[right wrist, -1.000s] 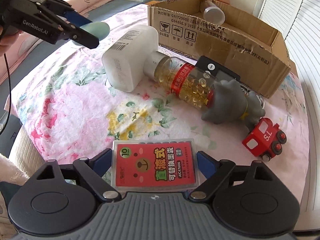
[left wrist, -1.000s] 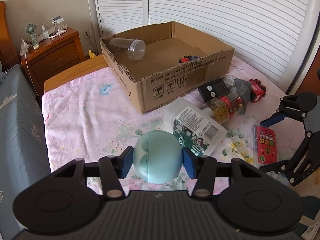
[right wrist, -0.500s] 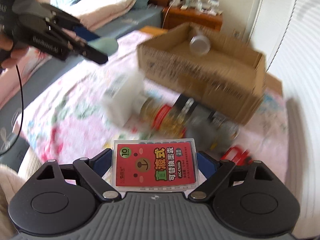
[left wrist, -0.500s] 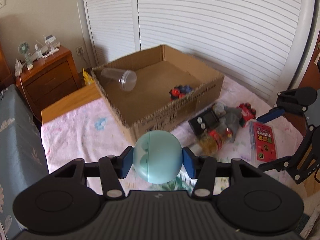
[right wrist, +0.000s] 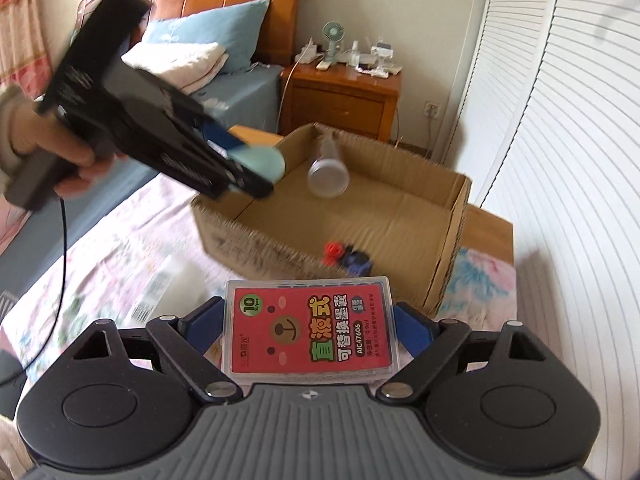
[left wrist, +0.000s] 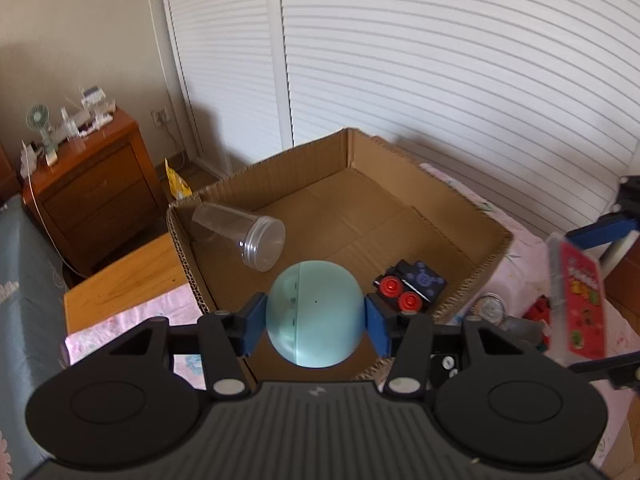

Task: Organize rigid objects
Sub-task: 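Carry the green container into the box and open the left gripper while the right holds the card pack, then carry the red card pack into the box and open the right gripper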

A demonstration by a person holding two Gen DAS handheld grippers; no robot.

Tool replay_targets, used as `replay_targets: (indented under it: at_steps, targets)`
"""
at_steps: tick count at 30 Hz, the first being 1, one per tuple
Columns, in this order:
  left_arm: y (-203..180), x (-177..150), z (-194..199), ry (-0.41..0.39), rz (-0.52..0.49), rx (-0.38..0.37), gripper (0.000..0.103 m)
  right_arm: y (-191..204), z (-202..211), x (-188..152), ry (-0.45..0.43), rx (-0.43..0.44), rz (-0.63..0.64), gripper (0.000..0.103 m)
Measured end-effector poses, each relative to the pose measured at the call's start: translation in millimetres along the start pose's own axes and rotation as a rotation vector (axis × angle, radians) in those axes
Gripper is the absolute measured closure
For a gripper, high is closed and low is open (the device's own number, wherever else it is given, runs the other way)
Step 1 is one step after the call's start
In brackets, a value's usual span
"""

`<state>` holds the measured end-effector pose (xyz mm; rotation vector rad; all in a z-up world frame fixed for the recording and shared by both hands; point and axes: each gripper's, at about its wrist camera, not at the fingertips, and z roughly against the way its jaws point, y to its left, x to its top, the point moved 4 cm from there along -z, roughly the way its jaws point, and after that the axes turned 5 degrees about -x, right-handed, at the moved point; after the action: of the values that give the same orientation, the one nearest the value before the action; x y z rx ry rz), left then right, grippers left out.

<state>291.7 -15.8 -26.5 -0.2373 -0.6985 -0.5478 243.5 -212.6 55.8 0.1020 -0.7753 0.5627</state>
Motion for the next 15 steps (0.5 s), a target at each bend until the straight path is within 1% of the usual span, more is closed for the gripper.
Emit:
replay_targets:
  at_steps: [3,6,7,8,9,10,12,15]
  targets:
    - [8.7,-4.6,-21.5,0.038,0.026,0.013,0.052,-6.6,-1.9,8.3,-0.007,-0.006,-0.007,0.011]
    - [14.4,-8.9,-35.3,0.066,0.044,0.008,0.051,-9.9,-5.4,14.1,-0.005,-0.01,-0.01,0.011]
    - [15.8,-9.1,-36.5,0.066,0.046,0.011,0.046,-10.9,-7.2,16.1,-0.003,-0.013,-0.008,0.011]
    - [17.0,-8.7,-36.7,0.065,0.053,0.012,0.038,-11.9,-9.7,17.9,-0.003,-0.015,-0.01,0.011]
    - [18.1,-7.6,-35.6,0.061,0.064,0.015,0.016,-13.0,-12.5,20.0,0.001,-0.012,-0.011,0.011]
    - [18.8,-6.9,-32.5,0.044,0.07,0.024,0.004,-14.1,-15.0,21.8,0.004,-0.013,-0.013,0.011]
    - [16.2,-6.7,-23.1,0.005,0.056,0.043,0.004,-15.6,-18.5,24.6,0.006,-0.02,-0.016,0.011]
    - [12.8,-10.0,-7.5,-0.022,0.061,0.068,0.004,-20.1,-25.0,29.6,0.01,-0.028,-0.029,0.011]
